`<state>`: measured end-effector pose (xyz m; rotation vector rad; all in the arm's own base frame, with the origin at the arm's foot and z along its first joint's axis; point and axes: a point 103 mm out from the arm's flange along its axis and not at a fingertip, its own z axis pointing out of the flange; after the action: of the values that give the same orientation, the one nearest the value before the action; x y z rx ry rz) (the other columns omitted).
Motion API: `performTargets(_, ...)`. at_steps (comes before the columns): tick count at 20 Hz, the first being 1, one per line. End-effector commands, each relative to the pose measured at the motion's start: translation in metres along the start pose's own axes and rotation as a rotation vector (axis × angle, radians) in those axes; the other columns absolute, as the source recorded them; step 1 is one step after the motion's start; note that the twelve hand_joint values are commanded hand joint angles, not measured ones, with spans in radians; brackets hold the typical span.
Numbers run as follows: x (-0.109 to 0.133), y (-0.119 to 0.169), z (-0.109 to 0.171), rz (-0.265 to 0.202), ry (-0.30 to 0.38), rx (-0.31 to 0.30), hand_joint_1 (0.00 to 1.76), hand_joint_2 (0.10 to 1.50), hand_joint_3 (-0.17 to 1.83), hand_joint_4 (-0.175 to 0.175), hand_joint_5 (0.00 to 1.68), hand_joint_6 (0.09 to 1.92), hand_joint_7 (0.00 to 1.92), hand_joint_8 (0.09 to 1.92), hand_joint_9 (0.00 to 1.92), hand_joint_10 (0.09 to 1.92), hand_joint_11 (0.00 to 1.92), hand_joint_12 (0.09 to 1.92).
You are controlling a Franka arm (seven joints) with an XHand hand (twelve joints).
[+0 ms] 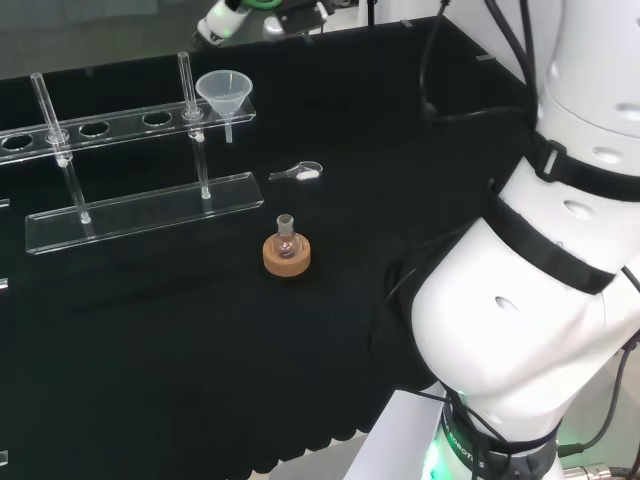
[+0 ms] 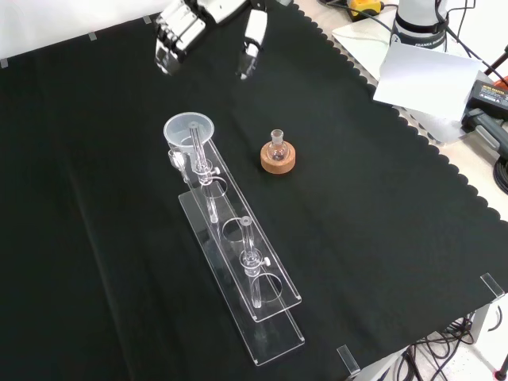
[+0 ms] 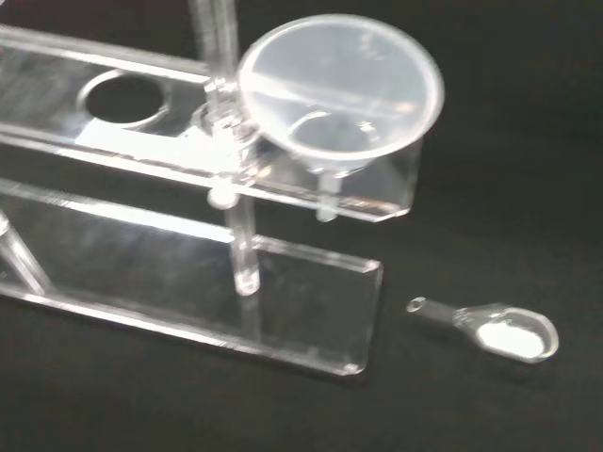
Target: Pick up the funnel from the transparent funnel stand.
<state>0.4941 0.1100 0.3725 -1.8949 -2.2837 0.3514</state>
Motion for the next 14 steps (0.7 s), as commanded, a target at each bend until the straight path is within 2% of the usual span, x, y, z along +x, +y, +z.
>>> performTargets(1, -0.012, 0.041, 0.024, 0.090, 0.012, 0.210, 0.57, 0.95, -0.17, -0.003, 0.09, 0.09, 0.00, 0.18, 0.00, 0.67, 0.00, 1.55)
performTargets(4, -0.015, 0.047, 0.029, 0.099, 0.015, 0.225, 0.59, 0.92, -0.17, -0.009, 0.04, 0.09, 0.00, 0.09, 0.00, 0.63, 0.01, 1.57)
performTargets(14, -0.013, 0.055, 0.039, 0.099, -0.004, 0.251, 0.63, 0.88, -0.17, -0.044, 0.03, 0.09, 0.00, 0.09, 0.00, 0.68, 0.06, 1.59)
